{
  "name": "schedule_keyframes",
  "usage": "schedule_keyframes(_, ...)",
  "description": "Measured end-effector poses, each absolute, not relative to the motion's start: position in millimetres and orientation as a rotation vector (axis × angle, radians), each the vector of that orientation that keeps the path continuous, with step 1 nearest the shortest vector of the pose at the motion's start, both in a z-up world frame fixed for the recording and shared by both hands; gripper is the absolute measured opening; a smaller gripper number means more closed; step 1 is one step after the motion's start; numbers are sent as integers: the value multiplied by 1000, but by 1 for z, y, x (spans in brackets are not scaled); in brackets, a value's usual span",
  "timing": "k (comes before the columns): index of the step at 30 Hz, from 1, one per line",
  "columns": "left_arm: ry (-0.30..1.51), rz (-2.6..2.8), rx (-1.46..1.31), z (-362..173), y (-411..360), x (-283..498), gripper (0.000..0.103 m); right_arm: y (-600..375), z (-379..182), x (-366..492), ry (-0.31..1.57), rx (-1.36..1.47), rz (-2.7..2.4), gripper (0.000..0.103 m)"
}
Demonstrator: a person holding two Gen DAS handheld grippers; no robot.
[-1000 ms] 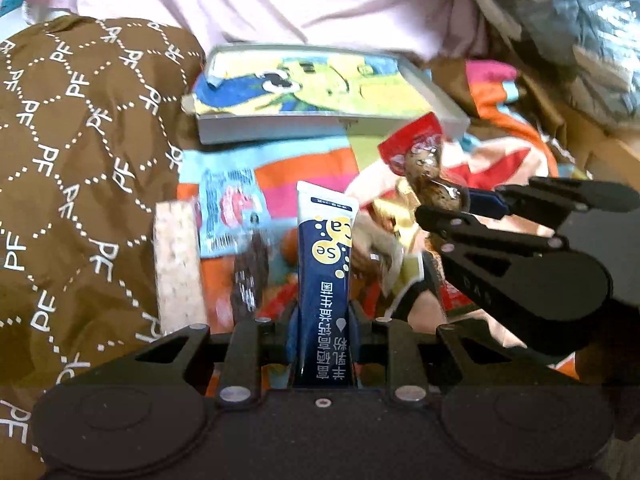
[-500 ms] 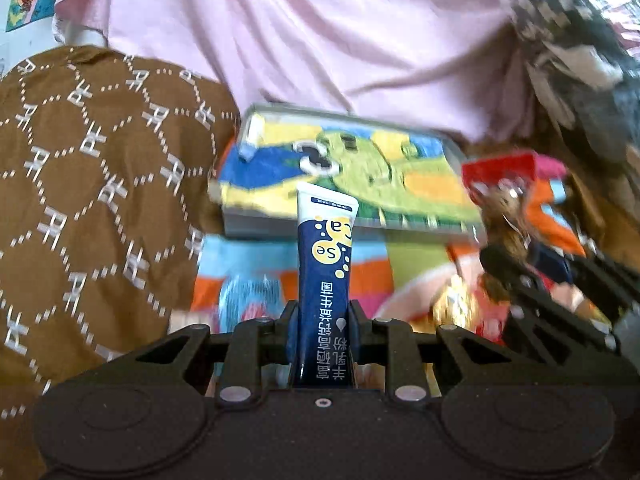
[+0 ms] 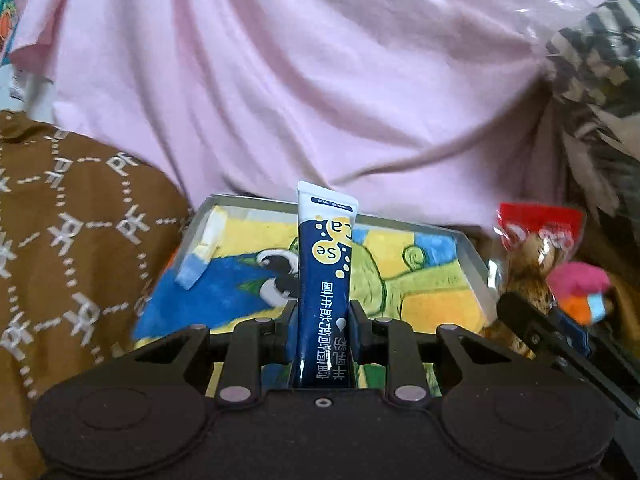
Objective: Organize snacks
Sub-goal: 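Carry the blue tube into the grey tray with the left tool while the right tool drops the packet there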
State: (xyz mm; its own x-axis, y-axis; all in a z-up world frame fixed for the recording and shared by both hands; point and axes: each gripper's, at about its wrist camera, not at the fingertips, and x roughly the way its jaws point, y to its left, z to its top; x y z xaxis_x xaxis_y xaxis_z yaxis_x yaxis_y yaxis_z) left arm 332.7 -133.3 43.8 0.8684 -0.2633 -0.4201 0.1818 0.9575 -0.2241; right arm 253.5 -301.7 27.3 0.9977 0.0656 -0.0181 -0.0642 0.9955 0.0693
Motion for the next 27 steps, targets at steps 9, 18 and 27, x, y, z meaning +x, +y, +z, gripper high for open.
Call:
schedule_keyframes(9,556,-191,-188,24,-161,397,27,-345,16,307,114,283,66,26)
schedule_keyframes(18,669,-162,-172,-3,-171,418,27,-353,-1,333,270,314,39,27)
schedule_keyframes(27,679,-157,-115,-6,-176,418,32,-353,-4,339,304,285,6,28)
